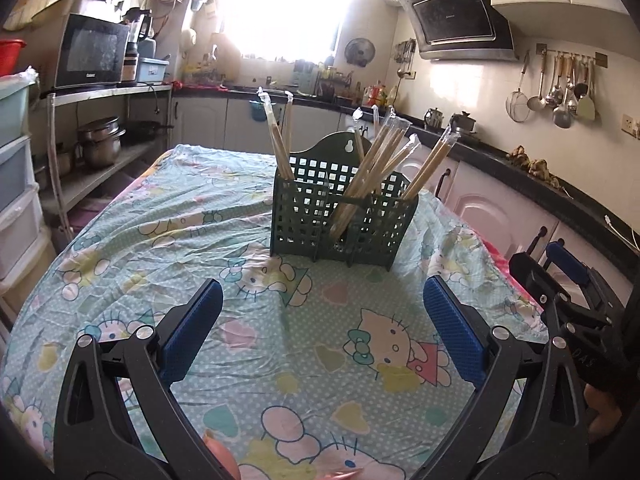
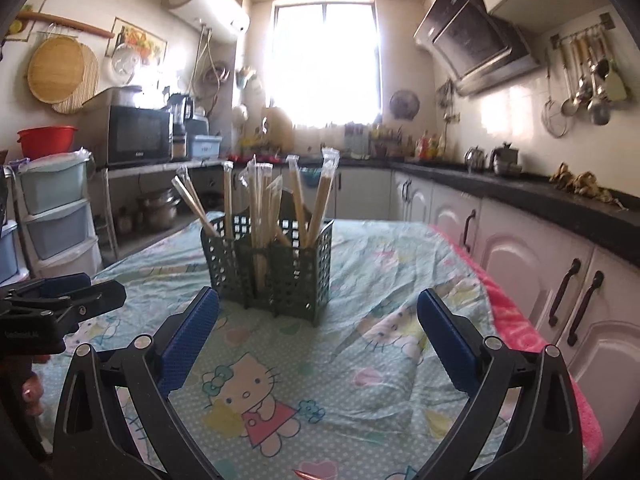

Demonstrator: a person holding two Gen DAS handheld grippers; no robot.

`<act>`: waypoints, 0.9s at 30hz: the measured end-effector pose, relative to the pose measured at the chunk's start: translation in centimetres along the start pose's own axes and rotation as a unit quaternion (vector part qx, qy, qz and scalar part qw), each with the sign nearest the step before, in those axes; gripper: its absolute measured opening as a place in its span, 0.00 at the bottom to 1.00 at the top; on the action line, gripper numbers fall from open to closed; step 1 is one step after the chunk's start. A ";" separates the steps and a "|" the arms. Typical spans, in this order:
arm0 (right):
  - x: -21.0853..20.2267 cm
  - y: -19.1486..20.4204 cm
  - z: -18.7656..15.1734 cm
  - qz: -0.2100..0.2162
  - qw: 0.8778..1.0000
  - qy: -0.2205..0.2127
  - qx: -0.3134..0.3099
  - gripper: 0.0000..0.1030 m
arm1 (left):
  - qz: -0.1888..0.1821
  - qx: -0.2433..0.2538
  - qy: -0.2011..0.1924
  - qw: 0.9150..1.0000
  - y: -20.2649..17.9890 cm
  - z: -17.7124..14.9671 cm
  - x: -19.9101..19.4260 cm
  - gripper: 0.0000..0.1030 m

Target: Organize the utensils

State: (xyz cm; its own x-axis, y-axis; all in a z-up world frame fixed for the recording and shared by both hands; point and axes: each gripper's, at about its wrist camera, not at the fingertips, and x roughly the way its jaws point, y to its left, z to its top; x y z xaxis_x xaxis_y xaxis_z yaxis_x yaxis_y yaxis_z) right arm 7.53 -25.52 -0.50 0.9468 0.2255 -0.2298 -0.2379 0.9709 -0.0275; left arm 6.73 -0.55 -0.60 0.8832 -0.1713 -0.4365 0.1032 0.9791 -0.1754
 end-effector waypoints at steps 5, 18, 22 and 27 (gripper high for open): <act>-0.3 0.0 -0.2 -0.007 1.000 -0.025 -0.007 0.94 | 0.003 -0.002 -0.020 1.000 0.0 -0.3 -0.4 0.90; -0.3 0.1 -0.6 -0.006 1.000 -0.018 0.006 0.94 | 0.007 -0.001 -0.046 0.999 -0.2 -0.3 -1.0 0.90; -0.3 0.2 -0.7 -0.004 1.000 -0.017 0.006 0.94 | 0.010 -0.003 -0.042 0.999 -0.1 -0.2 -0.9 0.90; -0.4 0.2 -0.7 -0.004 1.000 -0.016 0.008 0.94 | 0.013 -0.002 -0.042 0.999 -0.1 -0.2 -0.9 0.90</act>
State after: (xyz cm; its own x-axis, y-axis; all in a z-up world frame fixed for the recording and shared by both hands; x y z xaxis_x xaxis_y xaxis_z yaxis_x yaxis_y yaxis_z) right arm 7.00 -25.49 -1.14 0.9553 0.2199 -0.1976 -0.2269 0.9738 -0.0131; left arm 5.86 -0.50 -0.37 0.9210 -0.1366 -0.3647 0.0785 0.9824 -0.1696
